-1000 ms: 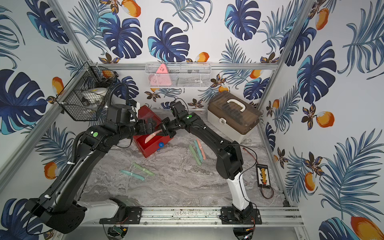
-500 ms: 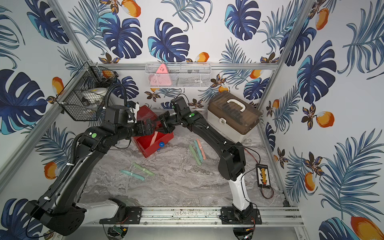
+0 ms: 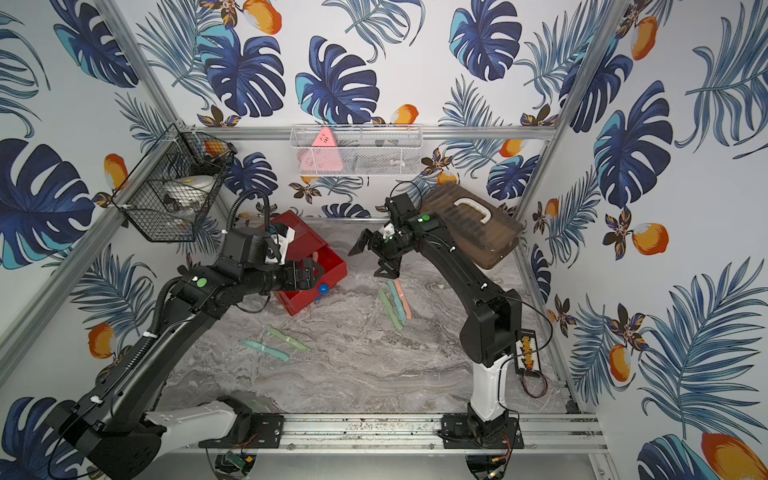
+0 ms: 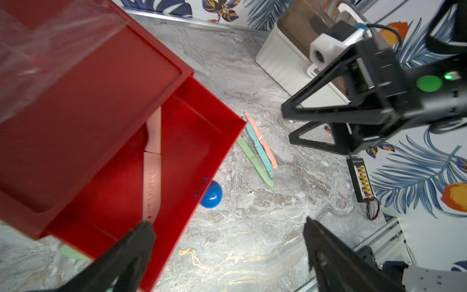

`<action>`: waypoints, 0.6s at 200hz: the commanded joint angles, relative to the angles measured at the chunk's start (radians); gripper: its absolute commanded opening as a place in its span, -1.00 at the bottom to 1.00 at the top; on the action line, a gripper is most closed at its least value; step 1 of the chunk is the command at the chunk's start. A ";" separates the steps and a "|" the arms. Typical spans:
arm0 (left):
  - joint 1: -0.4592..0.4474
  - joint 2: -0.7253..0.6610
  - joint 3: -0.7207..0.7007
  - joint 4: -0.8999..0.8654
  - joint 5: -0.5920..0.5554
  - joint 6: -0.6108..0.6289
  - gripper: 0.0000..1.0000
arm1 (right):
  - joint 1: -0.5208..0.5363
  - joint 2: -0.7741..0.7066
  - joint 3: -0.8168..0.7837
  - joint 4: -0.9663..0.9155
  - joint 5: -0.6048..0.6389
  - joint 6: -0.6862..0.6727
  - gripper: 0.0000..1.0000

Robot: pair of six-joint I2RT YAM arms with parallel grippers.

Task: Place the fruit knives into the drawer by color
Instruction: Place the fruit knife in the drawer, then pick up the fruit knife from the center of the board.

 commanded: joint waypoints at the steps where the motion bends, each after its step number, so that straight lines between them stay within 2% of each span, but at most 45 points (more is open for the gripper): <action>1: -0.086 0.010 -0.019 0.055 -0.029 -0.016 0.98 | -0.002 0.022 -0.018 -0.204 0.218 -0.268 0.97; 40: -0.301 0.064 -0.048 0.090 -0.131 -0.045 0.98 | -0.011 0.071 -0.069 -0.243 0.453 -0.349 0.95; 76: -0.422 0.084 -0.129 0.172 -0.155 -0.124 0.98 | -0.019 0.160 -0.098 -0.211 0.521 -0.392 0.80; 91: -0.458 0.082 -0.174 0.204 -0.163 -0.162 0.98 | -0.023 0.197 -0.098 -0.206 0.564 -0.406 0.71; 120: -0.476 0.055 -0.258 0.265 -0.154 -0.225 0.98 | -0.034 0.241 -0.096 -0.171 0.589 -0.425 0.51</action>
